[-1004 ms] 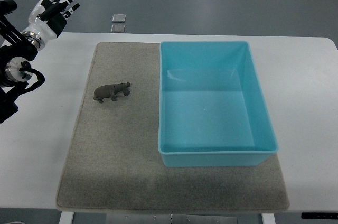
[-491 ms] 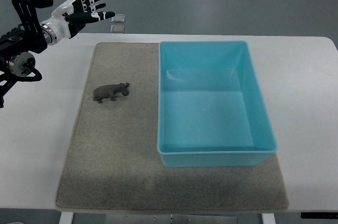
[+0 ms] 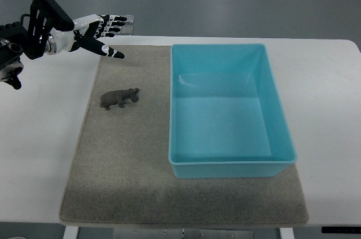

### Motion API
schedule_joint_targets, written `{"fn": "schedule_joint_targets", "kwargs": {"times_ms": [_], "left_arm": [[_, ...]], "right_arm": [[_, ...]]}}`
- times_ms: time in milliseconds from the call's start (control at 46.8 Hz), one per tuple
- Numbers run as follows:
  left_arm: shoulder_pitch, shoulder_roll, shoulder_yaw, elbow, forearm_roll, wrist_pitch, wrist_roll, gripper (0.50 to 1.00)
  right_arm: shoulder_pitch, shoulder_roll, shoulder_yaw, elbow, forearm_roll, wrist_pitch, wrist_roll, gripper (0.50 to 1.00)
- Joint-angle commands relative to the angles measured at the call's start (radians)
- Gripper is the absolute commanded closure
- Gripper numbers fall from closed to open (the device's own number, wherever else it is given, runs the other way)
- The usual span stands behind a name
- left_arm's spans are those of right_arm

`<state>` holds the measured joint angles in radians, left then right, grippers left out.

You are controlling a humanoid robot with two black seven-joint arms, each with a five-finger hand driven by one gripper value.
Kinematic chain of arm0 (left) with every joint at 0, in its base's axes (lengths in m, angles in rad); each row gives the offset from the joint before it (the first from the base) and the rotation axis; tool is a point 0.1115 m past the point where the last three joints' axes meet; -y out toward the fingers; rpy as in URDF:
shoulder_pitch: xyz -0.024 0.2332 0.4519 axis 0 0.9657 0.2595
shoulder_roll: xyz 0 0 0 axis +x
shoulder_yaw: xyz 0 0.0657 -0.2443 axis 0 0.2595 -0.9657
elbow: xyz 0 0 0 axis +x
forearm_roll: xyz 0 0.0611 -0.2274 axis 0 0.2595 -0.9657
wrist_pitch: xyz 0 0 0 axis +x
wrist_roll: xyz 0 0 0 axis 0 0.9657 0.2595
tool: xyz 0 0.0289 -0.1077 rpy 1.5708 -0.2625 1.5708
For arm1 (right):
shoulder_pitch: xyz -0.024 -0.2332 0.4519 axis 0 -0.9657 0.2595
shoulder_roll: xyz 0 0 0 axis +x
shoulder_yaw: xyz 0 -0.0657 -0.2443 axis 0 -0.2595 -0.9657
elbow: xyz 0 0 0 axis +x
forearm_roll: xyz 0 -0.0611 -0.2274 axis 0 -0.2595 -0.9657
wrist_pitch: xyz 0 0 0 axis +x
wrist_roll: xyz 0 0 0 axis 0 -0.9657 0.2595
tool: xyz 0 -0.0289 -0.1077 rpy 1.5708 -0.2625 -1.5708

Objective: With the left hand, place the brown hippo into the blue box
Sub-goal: 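Swing the left hand over the brown hippo, fingers pointing down, then lower the left hand and close its fingers around the brown hippo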

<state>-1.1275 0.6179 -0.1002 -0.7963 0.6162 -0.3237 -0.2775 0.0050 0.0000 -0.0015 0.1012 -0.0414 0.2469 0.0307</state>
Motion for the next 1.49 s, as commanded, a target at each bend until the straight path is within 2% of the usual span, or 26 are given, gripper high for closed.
{"fn": "schedule_joint_targets", "kwargs": {"times_ms": [0,256,534,641,747,918,1217,1473], "left_arm": [[-0.034,0.022,0.056,-0.032,0.037,-0.009,0.000,0.504],[-0.069,0.054,0.062,-0.101,0.227,-0.012,0.001,0.504],[-0.093,0.080,0.063,-0.202,0.413,-0.061,0.011,0.504],[-0.093,0.100,0.063,-0.245,0.465,-0.101,0.014,0.504],[-0.095,0.102,0.063,-0.251,0.473,-0.144,0.030,0.504],[-0.095,0.102,0.060,-0.253,0.471,-0.190,0.099,0.504],[-0.093,0.080,0.062,-0.256,0.470,-0.201,0.113,0.504],[-0.113,0.060,0.062,-0.274,0.551,-0.201,0.173,0.506]], "right_arm": [[0.000,0.000,0.000,0.000,0.000,0.000,0.000,0.564],[0.000,0.000,0.000,0.000,0.000,0.000,0.000,0.564],[0.000,0.000,0.000,0.000,0.000,0.000,0.000,0.564],[0.000,0.000,0.000,0.000,0.000,0.000,0.000,0.564],[0.001,0.000,0.000,0.000,0.000,0.000,0.000,0.564],[0.000,0.000,0.000,0.000,0.000,0.000,0.000,0.564],[0.001,0.000,0.000,0.000,0.000,0.000,0.000,0.564],[0.001,0.000,0.000,0.000,0.000,0.000,0.000,0.564]]}}
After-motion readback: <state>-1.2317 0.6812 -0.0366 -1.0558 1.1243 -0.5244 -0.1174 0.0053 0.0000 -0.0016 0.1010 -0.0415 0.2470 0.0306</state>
